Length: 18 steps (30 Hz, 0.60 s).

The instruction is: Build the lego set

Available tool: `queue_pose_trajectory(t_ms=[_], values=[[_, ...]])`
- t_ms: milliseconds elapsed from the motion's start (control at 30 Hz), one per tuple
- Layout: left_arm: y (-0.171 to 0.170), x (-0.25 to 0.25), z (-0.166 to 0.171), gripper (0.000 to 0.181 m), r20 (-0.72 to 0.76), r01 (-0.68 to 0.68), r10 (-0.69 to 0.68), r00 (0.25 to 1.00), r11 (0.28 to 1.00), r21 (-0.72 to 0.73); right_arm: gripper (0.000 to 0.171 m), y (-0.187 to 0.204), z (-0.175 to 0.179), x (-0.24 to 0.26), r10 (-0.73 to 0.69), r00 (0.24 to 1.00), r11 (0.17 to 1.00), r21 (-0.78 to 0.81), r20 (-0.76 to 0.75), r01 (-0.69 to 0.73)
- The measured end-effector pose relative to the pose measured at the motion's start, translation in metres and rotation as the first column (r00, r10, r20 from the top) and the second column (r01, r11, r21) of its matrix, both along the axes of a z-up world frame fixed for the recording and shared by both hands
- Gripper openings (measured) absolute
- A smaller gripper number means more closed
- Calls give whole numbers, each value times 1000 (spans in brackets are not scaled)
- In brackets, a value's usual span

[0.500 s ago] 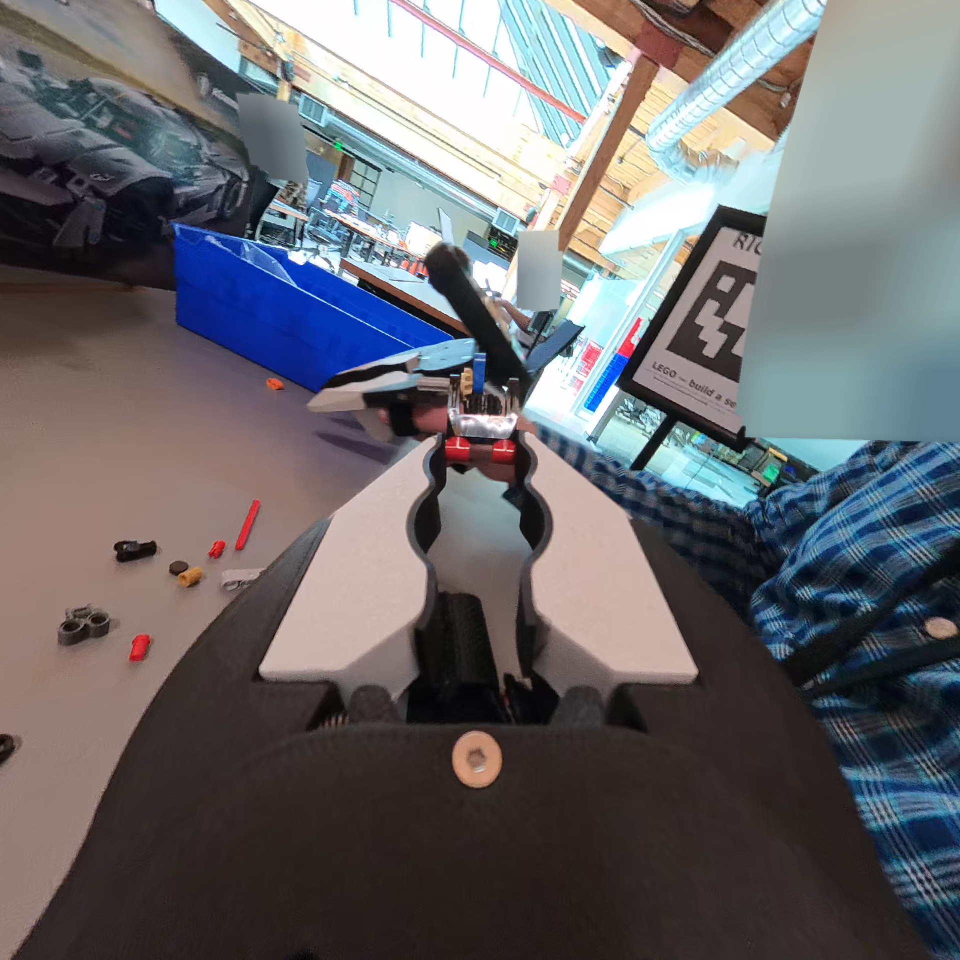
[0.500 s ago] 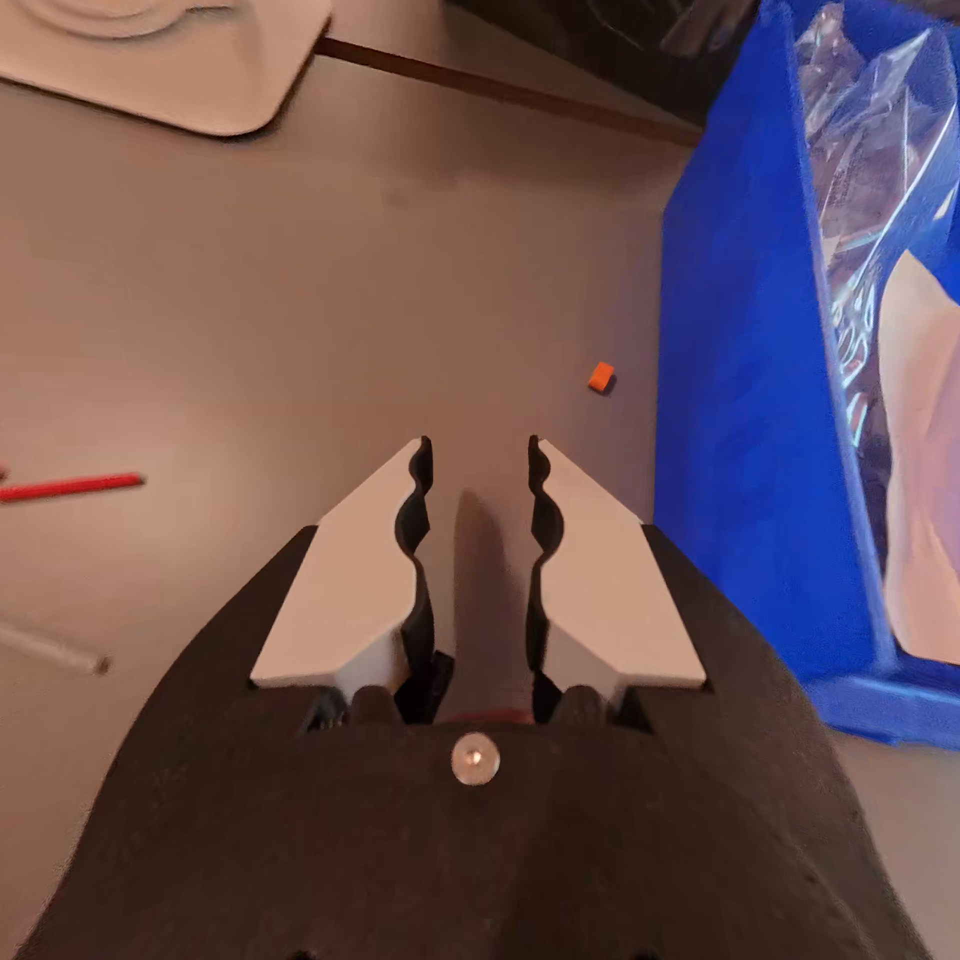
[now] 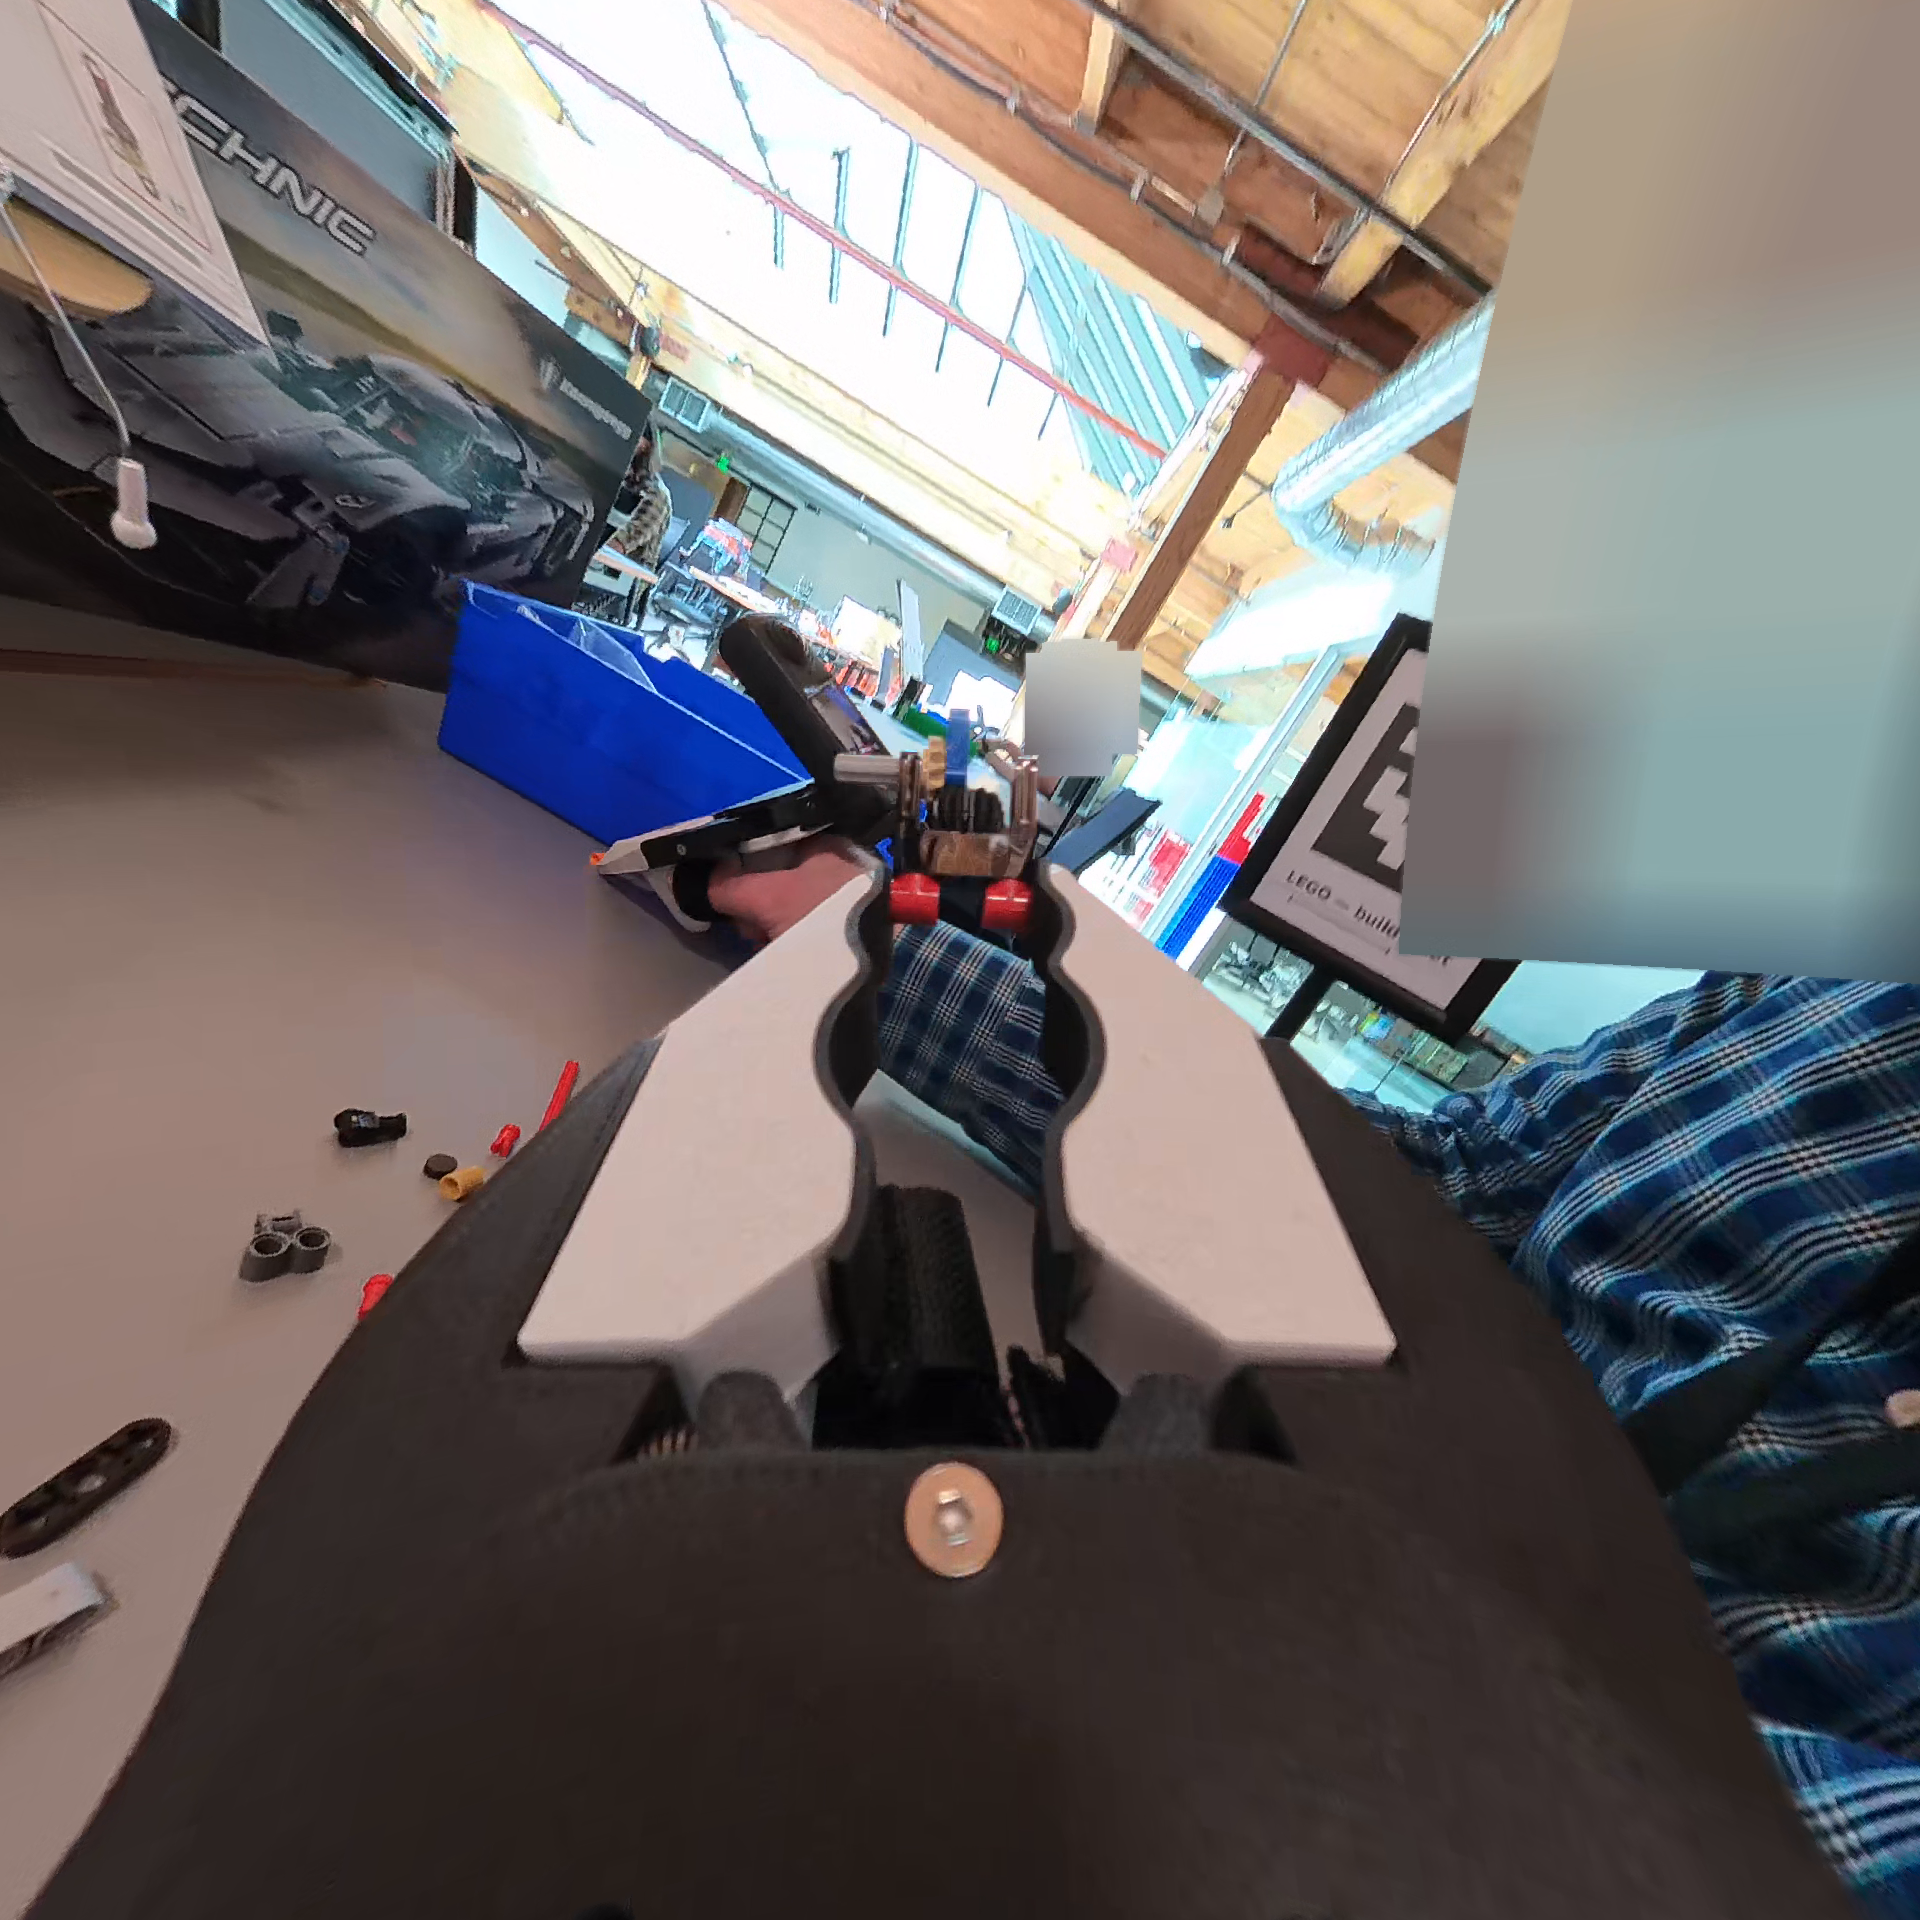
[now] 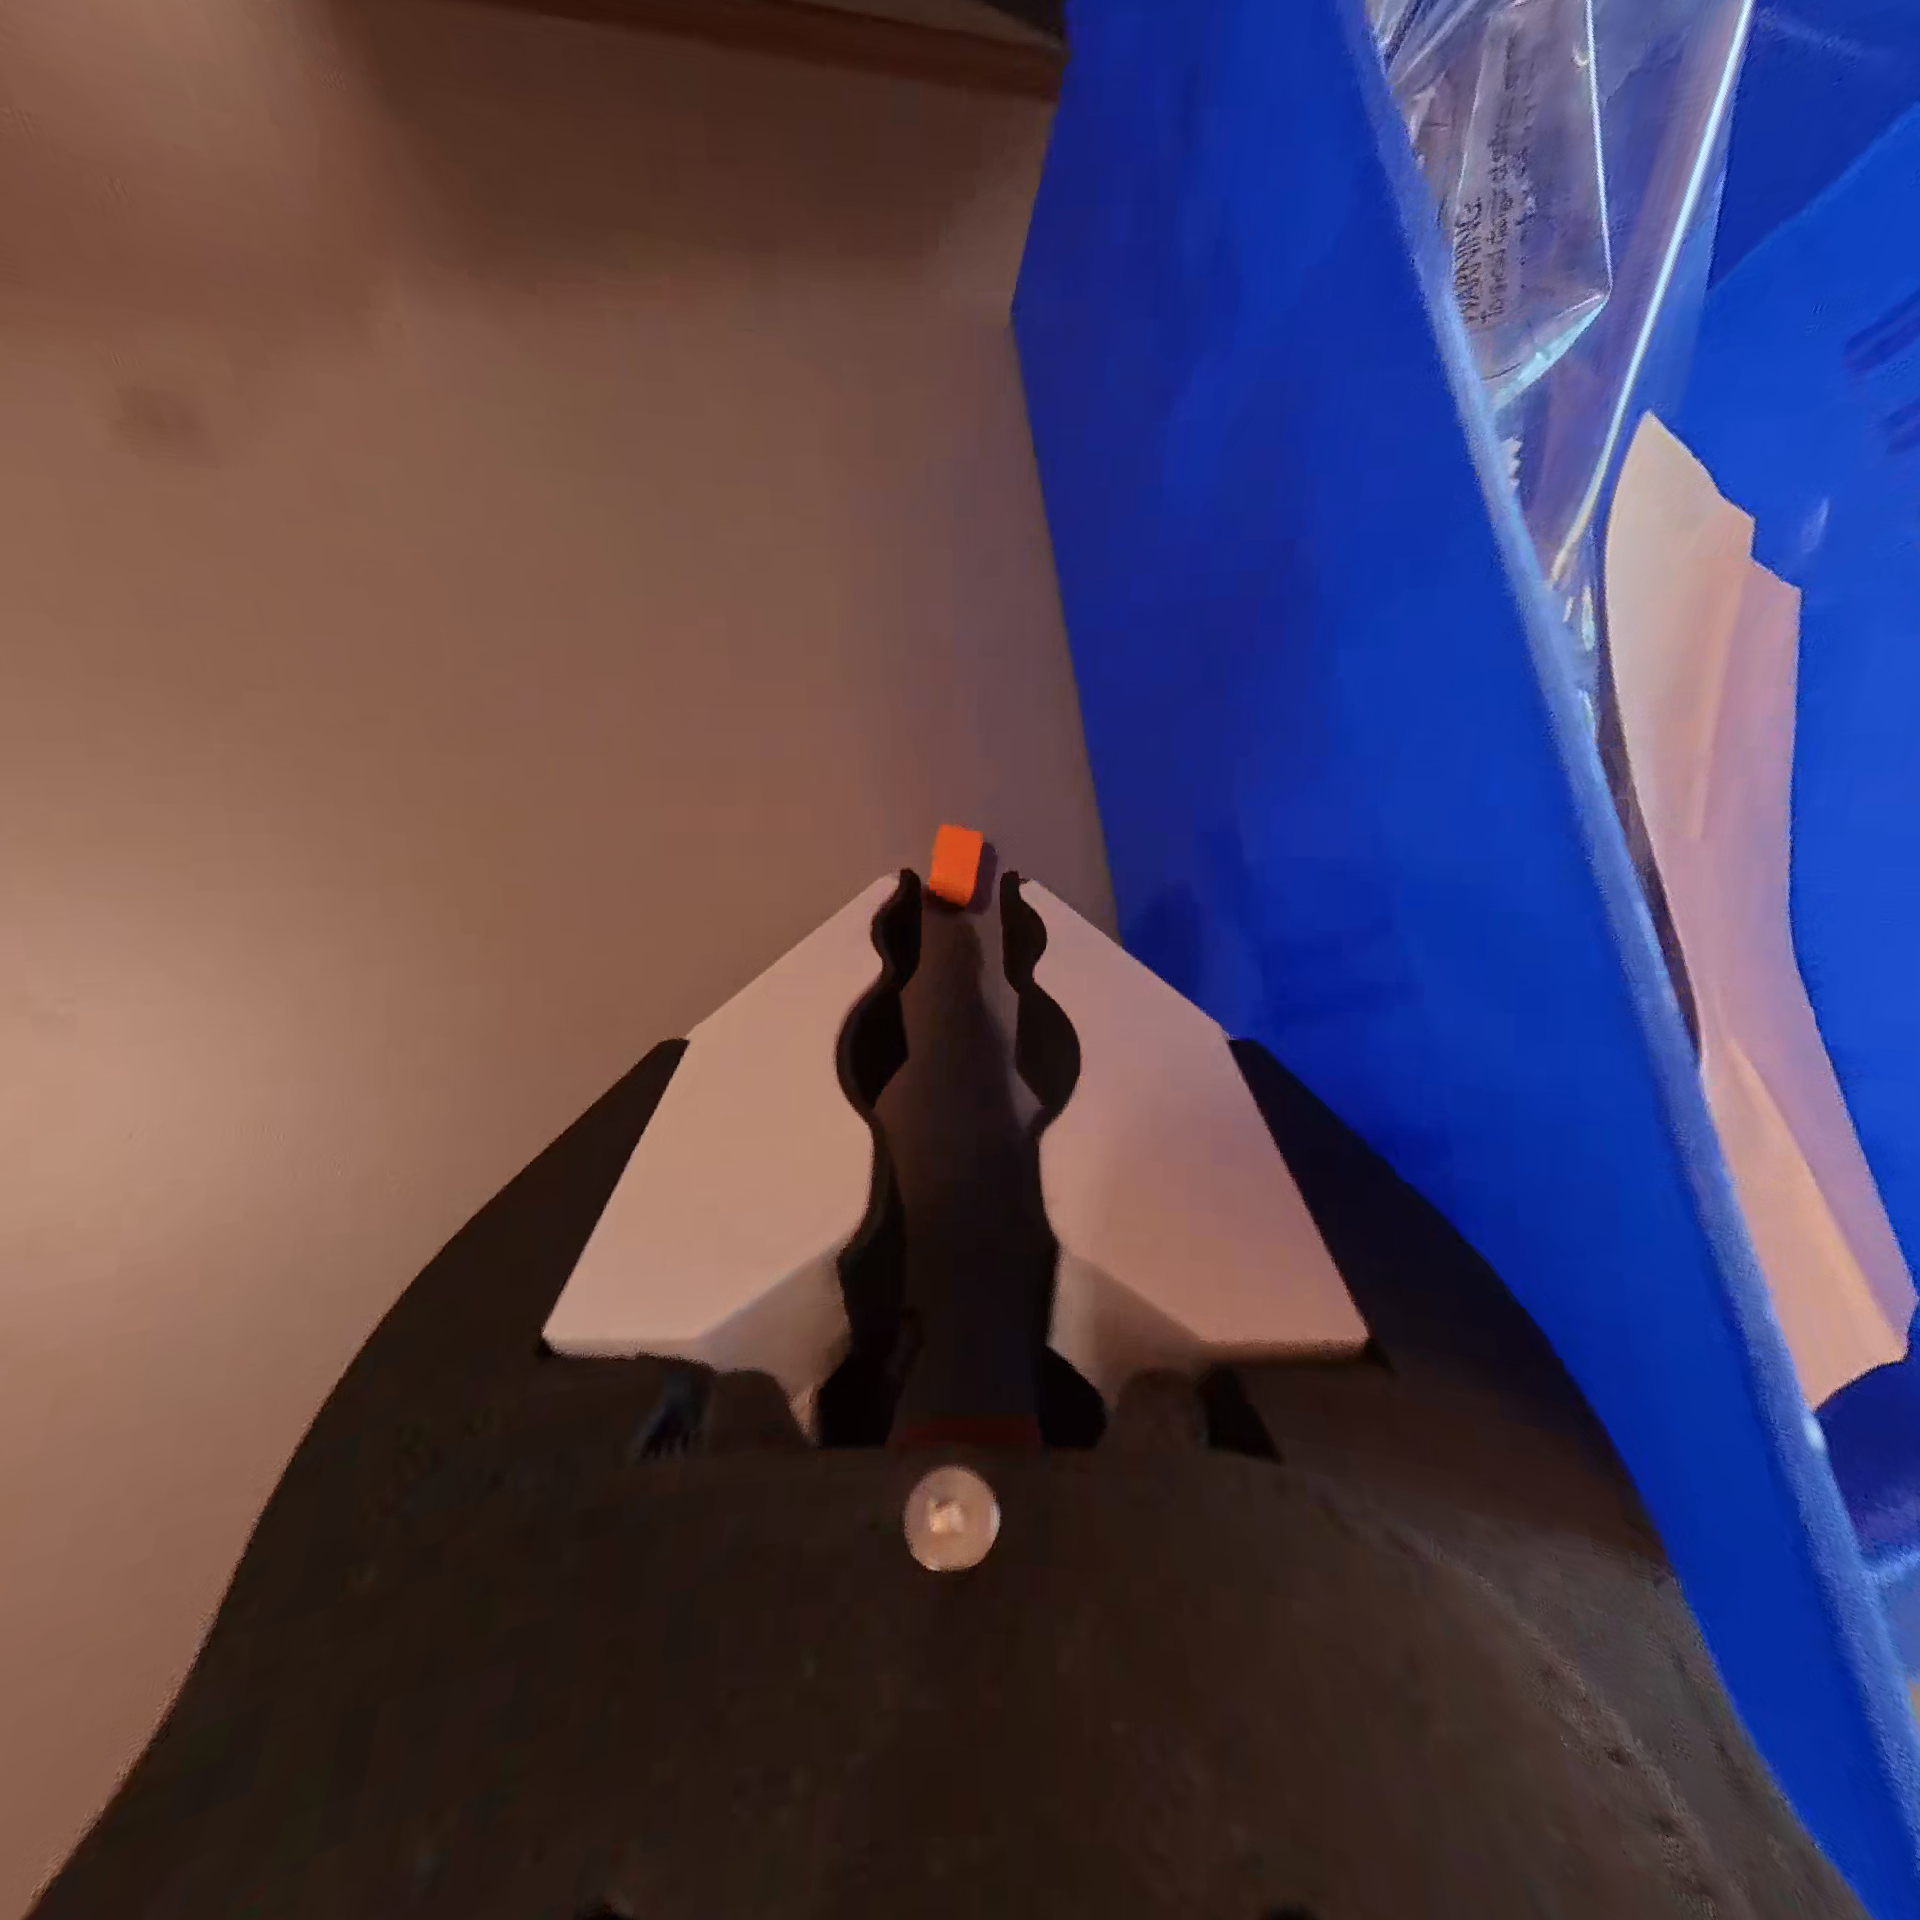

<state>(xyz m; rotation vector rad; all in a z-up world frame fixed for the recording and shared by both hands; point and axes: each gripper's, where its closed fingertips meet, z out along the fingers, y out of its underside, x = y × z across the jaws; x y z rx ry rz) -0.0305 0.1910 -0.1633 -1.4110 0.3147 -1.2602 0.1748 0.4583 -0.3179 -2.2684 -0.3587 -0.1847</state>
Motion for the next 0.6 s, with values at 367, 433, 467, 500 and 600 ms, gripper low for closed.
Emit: queue_pose_trajectory(t_ms=[367,433,467,500,600], values=[[1,-7,0,25,5,-13,13,1000,1000,2,5,-15,3,-18,135,979,990,-8,-152,-138],[1,-6,-1,25,3,-13,13,1000,1000,-6,5,-38,6,-28,213,953,975,-11,-217,-220],[1,-6,-1,25,4,-11,11,1000,1000,-11,5,-53,8,-36,264,930,961,-9,-257,-276],[1,-4,-2,25,6,-9,10,1000,1000,-17,5,-70,11,-42,308,901,946,-5,-306,-325],[-1,0,-1,24,18,4,-3,1000,999,-35,5,-126,25,-61,379,764,896,1,-521,-444]])
